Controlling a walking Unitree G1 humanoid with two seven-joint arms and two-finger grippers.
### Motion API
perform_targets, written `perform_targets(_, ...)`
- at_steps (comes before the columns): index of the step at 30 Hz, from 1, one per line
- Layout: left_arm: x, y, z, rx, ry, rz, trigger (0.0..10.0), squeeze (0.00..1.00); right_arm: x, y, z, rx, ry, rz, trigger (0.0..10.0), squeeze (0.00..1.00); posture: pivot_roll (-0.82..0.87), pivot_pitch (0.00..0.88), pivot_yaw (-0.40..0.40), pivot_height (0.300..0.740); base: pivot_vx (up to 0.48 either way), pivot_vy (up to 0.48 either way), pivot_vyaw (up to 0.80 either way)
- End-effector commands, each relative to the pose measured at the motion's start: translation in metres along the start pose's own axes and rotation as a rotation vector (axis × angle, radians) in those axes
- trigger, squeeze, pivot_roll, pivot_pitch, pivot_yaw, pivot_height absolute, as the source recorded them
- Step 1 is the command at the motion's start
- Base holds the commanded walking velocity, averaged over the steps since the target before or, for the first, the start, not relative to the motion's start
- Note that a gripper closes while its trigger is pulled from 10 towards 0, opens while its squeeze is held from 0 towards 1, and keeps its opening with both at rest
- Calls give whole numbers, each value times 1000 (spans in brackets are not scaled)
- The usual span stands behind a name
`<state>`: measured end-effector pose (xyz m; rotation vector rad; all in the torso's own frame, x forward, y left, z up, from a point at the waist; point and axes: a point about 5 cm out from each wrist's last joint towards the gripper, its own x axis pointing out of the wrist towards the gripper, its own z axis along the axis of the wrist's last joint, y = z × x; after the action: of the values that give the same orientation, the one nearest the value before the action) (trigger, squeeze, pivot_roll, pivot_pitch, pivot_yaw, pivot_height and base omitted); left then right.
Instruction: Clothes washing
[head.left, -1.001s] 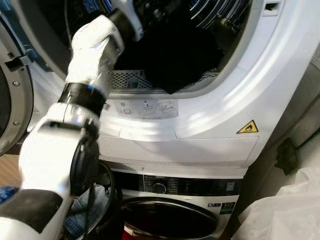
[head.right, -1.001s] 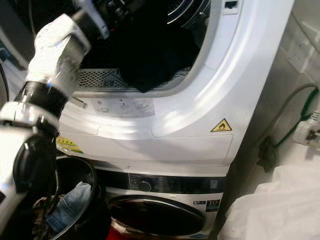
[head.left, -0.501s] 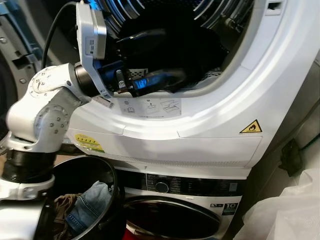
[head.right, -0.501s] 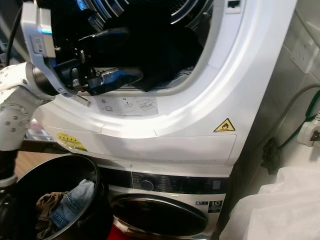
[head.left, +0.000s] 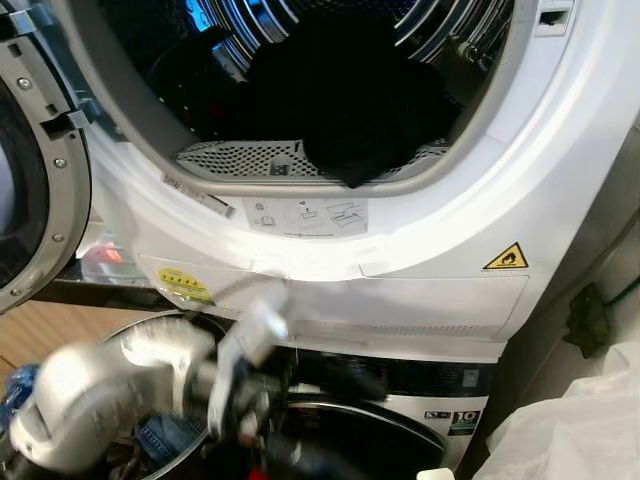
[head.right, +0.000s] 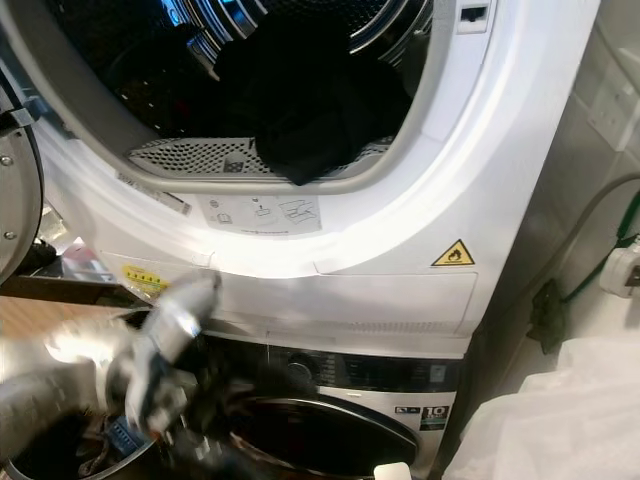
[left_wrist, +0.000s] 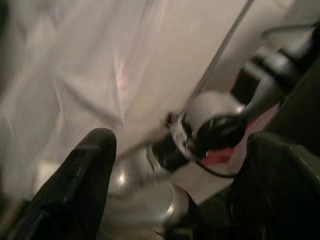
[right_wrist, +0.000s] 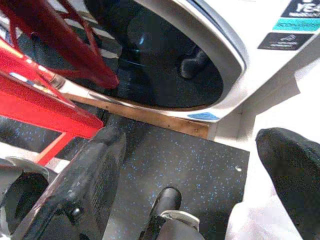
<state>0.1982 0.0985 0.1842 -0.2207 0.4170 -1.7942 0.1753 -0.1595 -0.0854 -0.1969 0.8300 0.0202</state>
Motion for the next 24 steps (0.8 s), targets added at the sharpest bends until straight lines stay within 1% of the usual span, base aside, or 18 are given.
perform_targets(1,-2,2,-2,6,14,35,10000,0,0,5,0,19,11,5,10000,0,122,0,131,740,0,0,0)
perform_targets(3,-2,2,-3,7,15,35,10000,0,0,5,0,19,11,5,10000,0,122,0,131,740,0,0,0)
perform_targets(4,-5,23,-24,-50,-14,171,10000,0,0,3,0,16,12,-6,10000,0,109,0,128,740,0,0,0)
perform_targets(5,-10,52,-66,-145,-26,382,10000,0,1,-3,0,18,14,-28,10000,0,107,0,116,740,0,0,0)
perform_targets(6,-10,52,-66,-145,-26,382,10000,0,1,-3,0,18,14,-28,10000,0,107,0,116,740,0,0,0)
perform_targets(7,-11,67,-90,-165,11,479,10000,0,2,-7,1,16,13,-40,10000,0,100,0,102,740,0,0,0)
perform_targets(9,-13,83,-107,-230,-11,584,10000,0,3,-11,4,8,8,-48,10000,0,96,0,91,740,0,0,0)
perform_targets(10,-14,93,-121,-266,-1,640,10000,0,4,-15,7,3,1,-54,10000,0,89,0,82,740,0,0,0)
perform_targets(12,-13,94,-124,-268,9,645,10000,0,4,-16,8,1,-1,-55,10000,0,85,0,75,740,0,0,0)
perform_targets(13,-14,102,-140,-295,53,712,10000,0,5,-22,10,-5,-8,-64,10000,0,72,0,52,740,0,0,0)
perform_targets(15,-13,107,-152,-340,58,764,10000,0,6,-27,13,-12,-15,-73,10000,0,64,0,41,740,0,0,0)
perform_targets(17,-8,108,-159,-369,55,777,10000,0,6,-33,15,-20,-22,-85,10000,0,58,0,24,740,0,0,0)
perform_targets(18,-4,110,-166,-377,74,788,10000,0,6,-38,17,-31,-23,-97,10000,0,56,0,14,740,0,0,0)
perform_targets(19,-4,110,-166,-377,74,788,10000,0,6,-38,17,-31,-23,-97,10000,0,56,0,14,740,0,0,0)
perform_targets(21,1,113,-181,-361,148,830,10000,0,7,-45,18,-45,-21,-112,10000,0,50,0,1,740,0,0,0)
perform_targets(22,1,113,-181,-361,148,830,10000,0,7,-45,18,-45,-21,-112,10000,0,50,0,1,740,0,0,0)
perform_targets(23,1,113,-187,-372,162,859,10000,0,7,-46,18,-50,-17,-116,10000,0,50,0,1,740,0,0,0)
perform_targets(24,0,112,-195,-402,167,922,10000,0,7,-48,18,-52,-16,-122,10000,0,42,0,-4,740,0,0,0)
